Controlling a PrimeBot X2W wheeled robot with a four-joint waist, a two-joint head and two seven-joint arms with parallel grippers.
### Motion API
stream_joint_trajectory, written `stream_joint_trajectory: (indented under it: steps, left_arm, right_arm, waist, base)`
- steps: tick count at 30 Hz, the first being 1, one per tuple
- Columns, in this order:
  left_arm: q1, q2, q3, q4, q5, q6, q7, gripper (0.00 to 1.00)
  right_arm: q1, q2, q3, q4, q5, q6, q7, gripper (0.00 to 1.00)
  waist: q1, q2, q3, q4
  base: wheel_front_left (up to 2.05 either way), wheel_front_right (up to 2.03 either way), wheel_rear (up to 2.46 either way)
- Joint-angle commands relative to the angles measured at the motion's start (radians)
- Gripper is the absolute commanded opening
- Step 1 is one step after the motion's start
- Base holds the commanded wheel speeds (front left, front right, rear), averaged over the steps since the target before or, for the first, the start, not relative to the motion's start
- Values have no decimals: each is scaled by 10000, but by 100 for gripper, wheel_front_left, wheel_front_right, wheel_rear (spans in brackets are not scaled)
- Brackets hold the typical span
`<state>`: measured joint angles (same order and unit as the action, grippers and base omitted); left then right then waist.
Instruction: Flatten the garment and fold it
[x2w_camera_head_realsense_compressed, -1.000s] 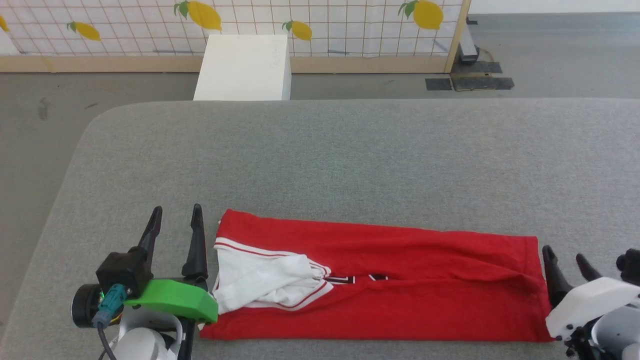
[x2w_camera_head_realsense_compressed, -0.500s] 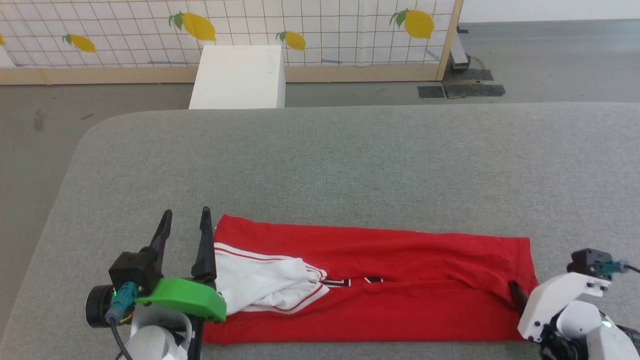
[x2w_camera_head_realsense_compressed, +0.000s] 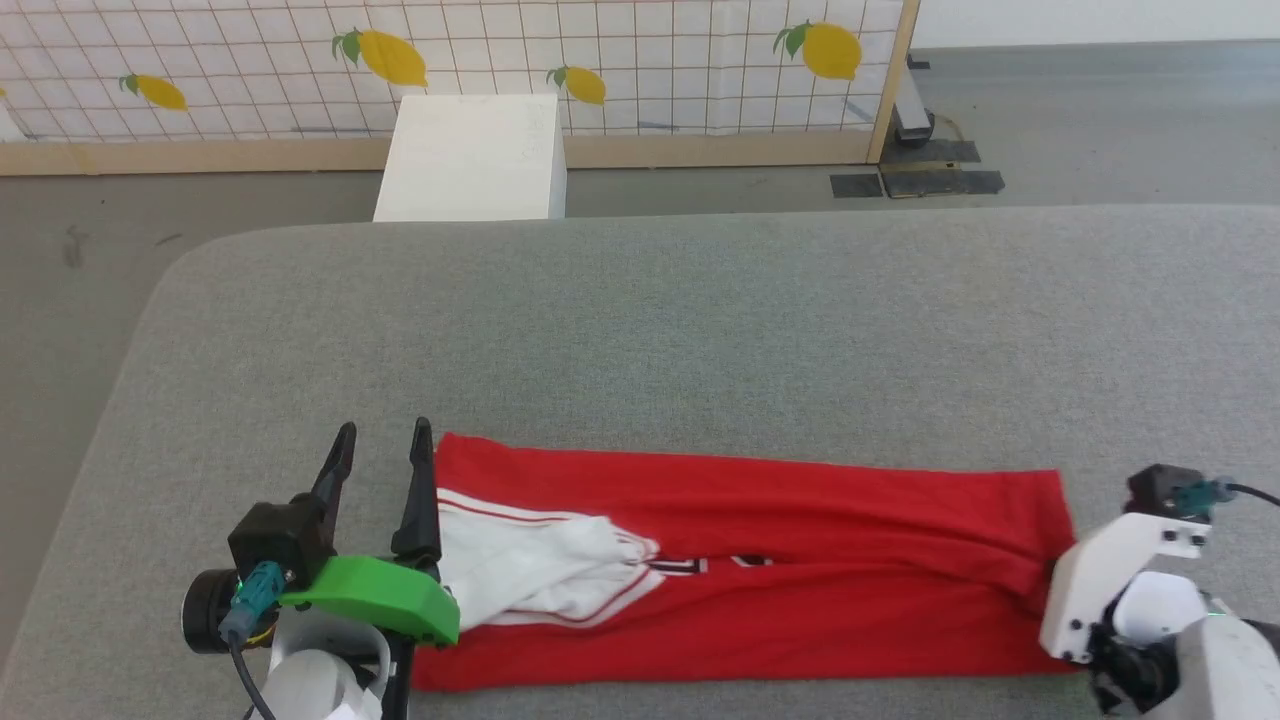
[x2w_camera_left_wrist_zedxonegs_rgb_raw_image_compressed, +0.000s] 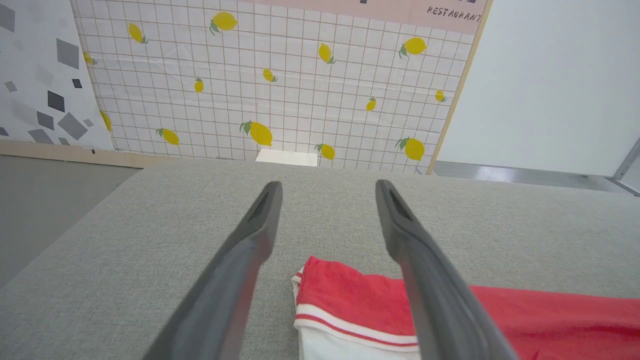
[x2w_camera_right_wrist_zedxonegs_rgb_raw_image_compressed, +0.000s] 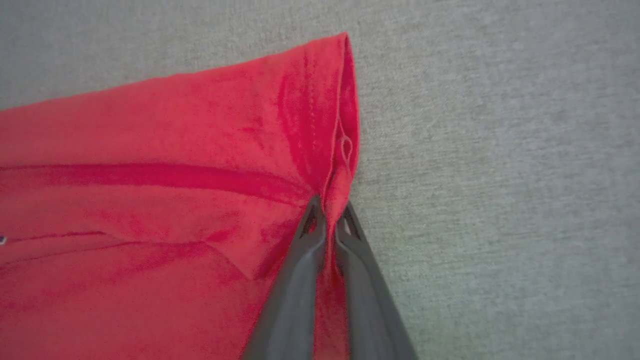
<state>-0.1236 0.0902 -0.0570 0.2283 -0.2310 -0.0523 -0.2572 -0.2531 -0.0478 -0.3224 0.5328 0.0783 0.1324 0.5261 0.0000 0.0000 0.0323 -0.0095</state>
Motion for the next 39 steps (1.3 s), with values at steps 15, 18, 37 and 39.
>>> stream_joint_trajectory:
  steps: [15, 18, 37, 39]
  left_arm:
    - [-439, -233, 284, 75, 310, -338, -45, 100]
    - [-442, -256, 349, 102, 338, -375, -45, 100]
    - [-432, -348, 371, 226, 491, -552, -45, 100]
    - [-470, -354, 347, 221, 499, -568, -45, 100]
  right_arm:
    - [53, -1821, -2399, -41, -2393, -17, -1713, 0]
    - [41, -1746, -2352, -7, -2223, -17, -1686, 0]
    - [1805, -1081, 4540, -8192, 323, -17, 3462, 0]
    - [1500, -1100, 5385, -8118, 387, -17, 3573, 0]
  waist:
    - [0, 0, 422, 267]
    - [0, 0, 412, 271]
    - [0, 0, 296, 349]
    - [0, 0, 337, 388]
  base:
    - [0, 0, 0]
    - [0, 0, 0]
    - [0, 0, 0]
    - [0, 0, 0]
